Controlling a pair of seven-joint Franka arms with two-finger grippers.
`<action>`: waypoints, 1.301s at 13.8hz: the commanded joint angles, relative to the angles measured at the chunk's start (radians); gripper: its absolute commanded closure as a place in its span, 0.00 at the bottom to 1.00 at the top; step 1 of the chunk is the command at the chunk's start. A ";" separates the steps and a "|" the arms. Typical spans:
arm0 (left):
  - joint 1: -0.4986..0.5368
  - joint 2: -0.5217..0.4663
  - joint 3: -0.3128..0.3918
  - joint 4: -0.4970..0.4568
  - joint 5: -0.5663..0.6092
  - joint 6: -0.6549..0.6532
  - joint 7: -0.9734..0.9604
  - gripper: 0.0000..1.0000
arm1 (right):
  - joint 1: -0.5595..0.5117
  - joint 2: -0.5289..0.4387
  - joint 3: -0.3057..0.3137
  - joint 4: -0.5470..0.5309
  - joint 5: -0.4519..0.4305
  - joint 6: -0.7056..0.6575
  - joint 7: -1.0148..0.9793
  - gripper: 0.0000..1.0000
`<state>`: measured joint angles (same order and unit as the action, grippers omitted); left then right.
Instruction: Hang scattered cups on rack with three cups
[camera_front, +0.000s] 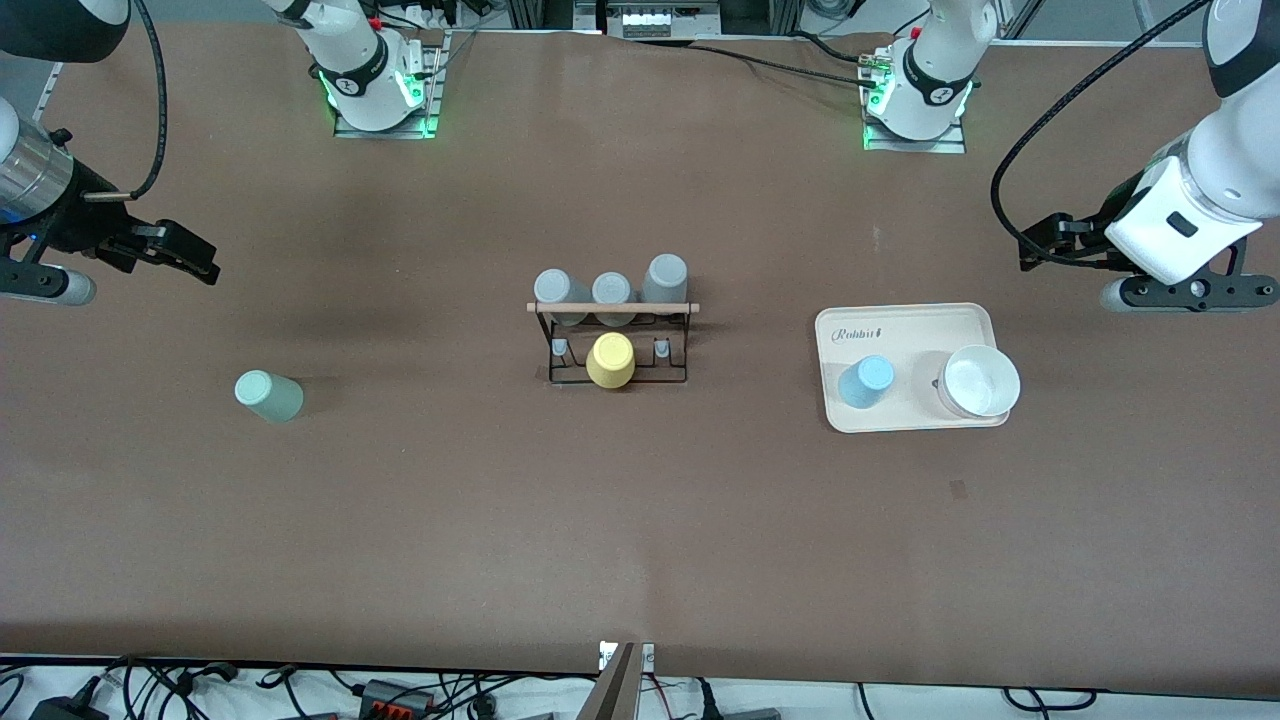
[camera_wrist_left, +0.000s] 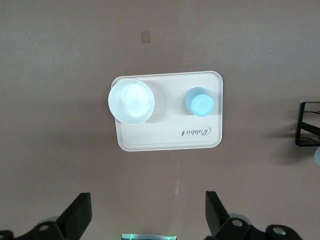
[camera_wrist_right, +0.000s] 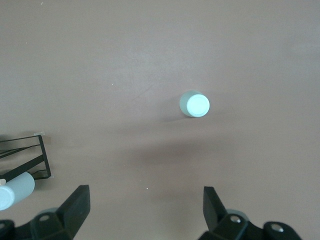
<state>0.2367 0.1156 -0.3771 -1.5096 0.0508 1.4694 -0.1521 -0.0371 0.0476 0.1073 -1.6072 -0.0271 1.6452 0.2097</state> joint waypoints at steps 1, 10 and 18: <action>-0.002 0.012 -0.009 0.003 0.014 -0.003 -0.001 0.00 | -0.003 0.005 0.005 0.018 0.007 -0.021 -0.015 0.00; -0.120 0.395 -0.016 -0.006 0.020 0.289 -0.015 0.00 | -0.006 0.005 0.003 0.015 0.006 -0.021 -0.015 0.00; -0.123 0.542 -0.016 -0.115 0.119 0.433 -0.017 0.00 | -0.006 0.003 0.003 0.013 0.006 -0.021 -0.015 0.00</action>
<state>0.1046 0.6663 -0.3858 -1.5896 0.1484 1.8837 -0.1628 -0.0373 0.0482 0.1074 -1.6075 -0.0271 1.6398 0.2097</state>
